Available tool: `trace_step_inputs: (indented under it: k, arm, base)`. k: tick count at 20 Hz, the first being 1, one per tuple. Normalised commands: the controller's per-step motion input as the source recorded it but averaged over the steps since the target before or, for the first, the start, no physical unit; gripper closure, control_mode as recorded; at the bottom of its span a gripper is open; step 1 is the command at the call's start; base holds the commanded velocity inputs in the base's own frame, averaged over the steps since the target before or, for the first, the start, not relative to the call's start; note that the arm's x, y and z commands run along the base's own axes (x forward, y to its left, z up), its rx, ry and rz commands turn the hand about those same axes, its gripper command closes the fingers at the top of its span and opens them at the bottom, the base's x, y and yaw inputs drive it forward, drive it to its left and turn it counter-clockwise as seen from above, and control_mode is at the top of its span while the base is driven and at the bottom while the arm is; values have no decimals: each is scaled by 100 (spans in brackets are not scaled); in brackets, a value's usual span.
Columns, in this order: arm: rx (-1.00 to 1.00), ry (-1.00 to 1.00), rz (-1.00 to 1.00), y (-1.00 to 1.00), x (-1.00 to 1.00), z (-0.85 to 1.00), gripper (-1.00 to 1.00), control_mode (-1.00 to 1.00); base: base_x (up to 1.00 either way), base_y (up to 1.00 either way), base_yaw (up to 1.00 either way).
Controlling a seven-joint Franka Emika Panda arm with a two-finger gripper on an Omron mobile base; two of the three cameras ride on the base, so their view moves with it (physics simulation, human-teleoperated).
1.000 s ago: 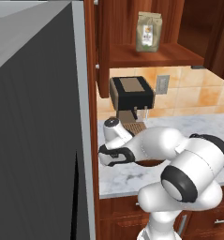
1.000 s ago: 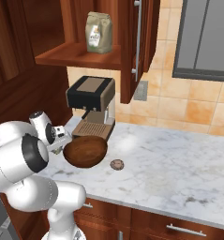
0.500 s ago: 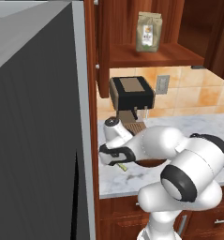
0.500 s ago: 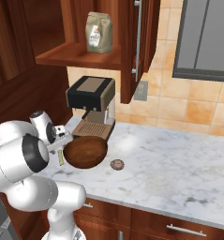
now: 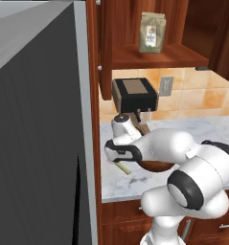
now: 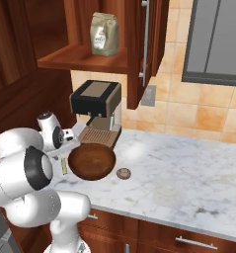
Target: Pick the egg and butter from the fridge and place them by the bowl for mixing.
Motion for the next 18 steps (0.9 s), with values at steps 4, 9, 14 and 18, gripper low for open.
trace_step_inputs:
  k: [4,9,14,18]
  arm:
    - [15,-1,0,-20,-16,17,-100,-100]
    - [8,-3,0,-12,-23,31,-100,-100]
    - [0,-7,0,-4,-17,36,-100,-100]
    - [2,-8,0,0,-12,33,-100,-100]
  base:
    - [0,0,0]
    - [0,0,0]
    - [0,0,0]
    - [0,0,0]
